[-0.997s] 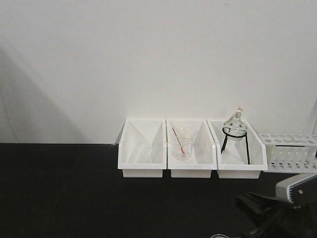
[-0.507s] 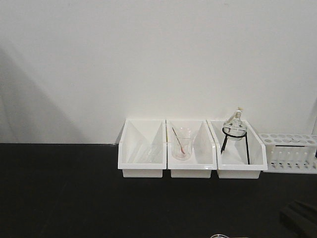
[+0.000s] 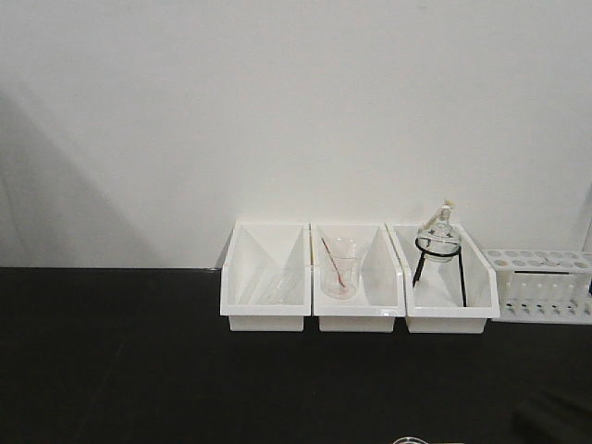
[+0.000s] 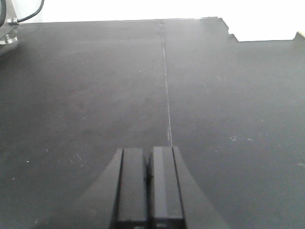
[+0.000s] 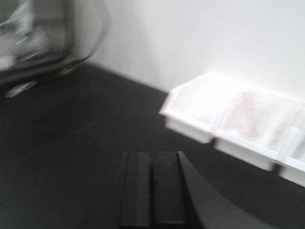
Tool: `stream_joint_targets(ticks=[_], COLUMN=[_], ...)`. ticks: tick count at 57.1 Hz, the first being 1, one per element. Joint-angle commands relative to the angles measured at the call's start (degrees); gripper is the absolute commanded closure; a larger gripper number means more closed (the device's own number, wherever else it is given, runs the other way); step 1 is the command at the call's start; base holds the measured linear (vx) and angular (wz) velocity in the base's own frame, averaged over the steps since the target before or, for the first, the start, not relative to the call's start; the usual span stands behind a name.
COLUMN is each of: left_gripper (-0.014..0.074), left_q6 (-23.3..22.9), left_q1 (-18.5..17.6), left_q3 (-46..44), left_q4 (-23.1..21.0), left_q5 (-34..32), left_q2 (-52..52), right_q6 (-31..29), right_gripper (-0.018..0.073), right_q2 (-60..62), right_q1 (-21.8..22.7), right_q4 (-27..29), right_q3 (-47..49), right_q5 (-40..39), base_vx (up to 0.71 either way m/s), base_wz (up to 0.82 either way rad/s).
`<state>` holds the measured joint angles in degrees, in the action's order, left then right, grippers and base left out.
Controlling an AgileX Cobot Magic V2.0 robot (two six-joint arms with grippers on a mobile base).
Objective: Move beaker to silver tray on left bench
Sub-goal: 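Withdraw the open right gripper up from the beaker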
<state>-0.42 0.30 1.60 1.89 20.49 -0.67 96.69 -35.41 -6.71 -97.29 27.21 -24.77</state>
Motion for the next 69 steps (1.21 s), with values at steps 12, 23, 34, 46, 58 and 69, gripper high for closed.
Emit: stream_joint_targets(ticks=[12,23,34,46,58,69], left_gripper=[0.0595,0.0595,0.0595,0.0595,0.0595,0.0595], left_q6=[-0.1,-0.1,-0.1,-0.1,-0.1,-0.1], left_q1=[-0.4,-0.4,-0.4,-0.4,-0.4,-0.4], left_q3=[1.6,1.6,1.6,1.6,1.6,1.6], left_q4=[-0.1,-0.1,-0.1,-0.1,-0.1,-0.1], left_q5=[-4.4,-4.4,-4.4,-4.4,-4.5,-4.4], left_q2=[-0.9,-0.9,-0.9,-0.9,-0.9,-0.9], right_q6=[-1.5,-56.9,-104.9,-95.3,-83.5,-85.3], right_gripper=[0.0567,0.0567,0.0567,0.0567,0.0567,0.0567], right_q2=[-0.6,-0.6,1.7,25.4,36.0,36.9], right_q1=[0.4,0.4,0.4,5.0,8.6,6.5], right_q4=[28.1,66.3,103.8,103.1,94.2,89.1], right_q3=[1.7,1.7,0.7,-17.7,-29.7,-29.6], right_q5=[39.4,39.9,41.2,33.1,33.3,35.0], base_vx=[0.00,0.00,0.00,0.00,0.00,0.00], base_wz=[0.00,0.00,0.00,0.00,0.00,0.01])
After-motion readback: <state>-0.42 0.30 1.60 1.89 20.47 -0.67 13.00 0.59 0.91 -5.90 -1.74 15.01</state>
